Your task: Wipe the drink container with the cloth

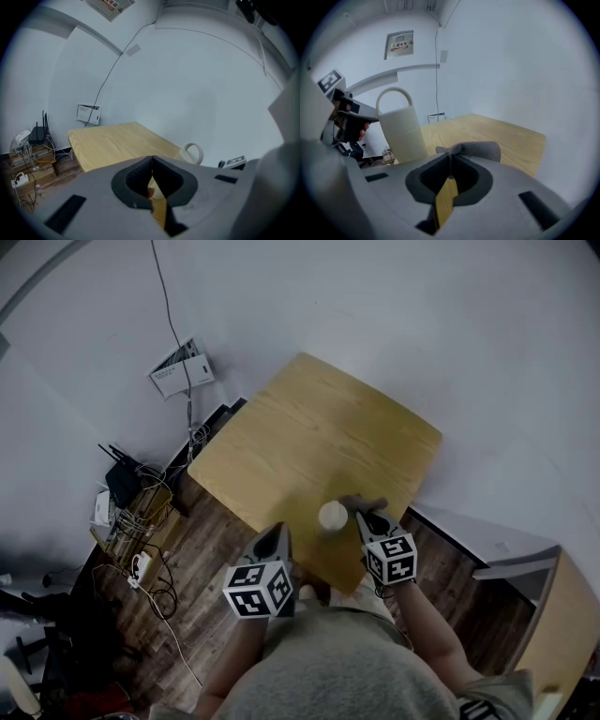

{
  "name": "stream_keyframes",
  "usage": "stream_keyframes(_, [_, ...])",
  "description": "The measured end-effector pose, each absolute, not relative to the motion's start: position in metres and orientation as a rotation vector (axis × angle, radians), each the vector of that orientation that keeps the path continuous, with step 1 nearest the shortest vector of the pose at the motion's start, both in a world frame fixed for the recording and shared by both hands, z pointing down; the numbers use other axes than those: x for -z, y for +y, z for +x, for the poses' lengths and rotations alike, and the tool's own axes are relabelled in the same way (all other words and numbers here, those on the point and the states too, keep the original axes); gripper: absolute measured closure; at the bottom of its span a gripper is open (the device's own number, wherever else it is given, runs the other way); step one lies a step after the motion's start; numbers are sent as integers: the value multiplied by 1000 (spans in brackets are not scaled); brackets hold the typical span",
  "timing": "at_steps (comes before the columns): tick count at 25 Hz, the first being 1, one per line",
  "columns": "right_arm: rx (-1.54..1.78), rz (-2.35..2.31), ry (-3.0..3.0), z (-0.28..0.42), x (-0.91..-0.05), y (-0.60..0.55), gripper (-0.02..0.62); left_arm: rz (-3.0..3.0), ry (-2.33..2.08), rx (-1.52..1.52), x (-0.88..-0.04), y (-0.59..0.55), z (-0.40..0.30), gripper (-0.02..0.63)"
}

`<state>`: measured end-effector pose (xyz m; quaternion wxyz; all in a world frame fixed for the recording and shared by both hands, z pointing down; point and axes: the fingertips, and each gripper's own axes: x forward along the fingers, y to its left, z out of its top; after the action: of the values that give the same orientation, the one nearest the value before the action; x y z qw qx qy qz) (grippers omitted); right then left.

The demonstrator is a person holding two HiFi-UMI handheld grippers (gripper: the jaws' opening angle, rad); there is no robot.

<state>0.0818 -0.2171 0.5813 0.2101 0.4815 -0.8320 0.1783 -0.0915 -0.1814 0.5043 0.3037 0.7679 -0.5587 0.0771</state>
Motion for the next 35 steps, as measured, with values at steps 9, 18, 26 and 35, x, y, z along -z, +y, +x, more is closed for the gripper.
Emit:
stream_keyframes(9, [-433,1480,-2394,91,-523,-195,586,2073,-1435,-199,-501,-172,-86,603])
stream_keyframes(18, [-385,1555,-2462,88,-482,-174,585,2110,-1395,-203,-498,-164,-79,603])
stream_keyframes(26, [-391,1491,-2462,74,-494,-164,586,2120,-1384,-206,-498,-161,-78,603])
stream_keyframes(35, [-437,1388,-2462,58,-520,-168,586,2104,-1410,-198,-497,-162,-82,603])
